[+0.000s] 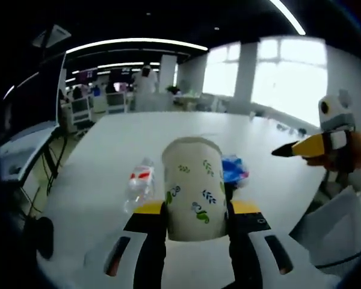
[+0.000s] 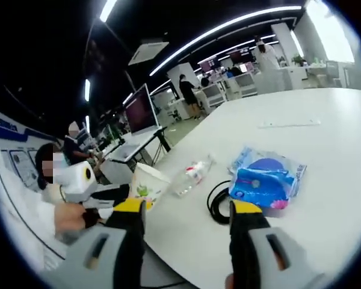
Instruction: Arrange the tabletop items into an orderly group along one side of the table until the central work area is clear of visible clutter.
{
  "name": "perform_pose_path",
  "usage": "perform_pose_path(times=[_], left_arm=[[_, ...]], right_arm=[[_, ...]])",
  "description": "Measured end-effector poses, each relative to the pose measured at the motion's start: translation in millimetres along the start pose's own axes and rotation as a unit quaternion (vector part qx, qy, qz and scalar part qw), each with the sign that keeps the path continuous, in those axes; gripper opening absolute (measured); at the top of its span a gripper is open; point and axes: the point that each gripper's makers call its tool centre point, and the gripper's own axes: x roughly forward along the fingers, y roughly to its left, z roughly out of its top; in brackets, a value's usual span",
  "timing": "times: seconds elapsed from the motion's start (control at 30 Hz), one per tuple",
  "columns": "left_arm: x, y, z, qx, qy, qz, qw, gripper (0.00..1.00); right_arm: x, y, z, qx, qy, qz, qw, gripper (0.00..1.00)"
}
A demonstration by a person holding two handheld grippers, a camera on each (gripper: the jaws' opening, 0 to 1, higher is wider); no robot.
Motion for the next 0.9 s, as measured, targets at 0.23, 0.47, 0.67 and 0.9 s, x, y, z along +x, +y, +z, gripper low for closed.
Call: perform_pose_path(times=[0.23, 0.47, 0.67, 0.9], left_arm=[[-8, 2.9, -4.5, -0.004, -0.003, -0.001, 1.0, 0.36], [-6, -12.9, -5.9, 0.031, -0.006, -0.029, 0.9991, 0.36], [-7, -18.6, -6.7, 0.044, -0.011, -0.044, 0.998, 0.36], [-5, -21.3, -8.4, 0.037, -0.006, -0.055, 0.9978, 0.36]], right_arm=[[16, 14, 8.8, -0.018, 0.014, 0.024, 0.9995, 0.55], [43, 45, 28.5, -0.089, 0.052, 0.087, 0.9908, 0.54], [57, 54, 23.9, -0.138, 0.108, 0.124, 0.9766, 0.51], [64, 67, 2.4, -0.177, 0.153, 0.156, 0.9596, 0.41]])
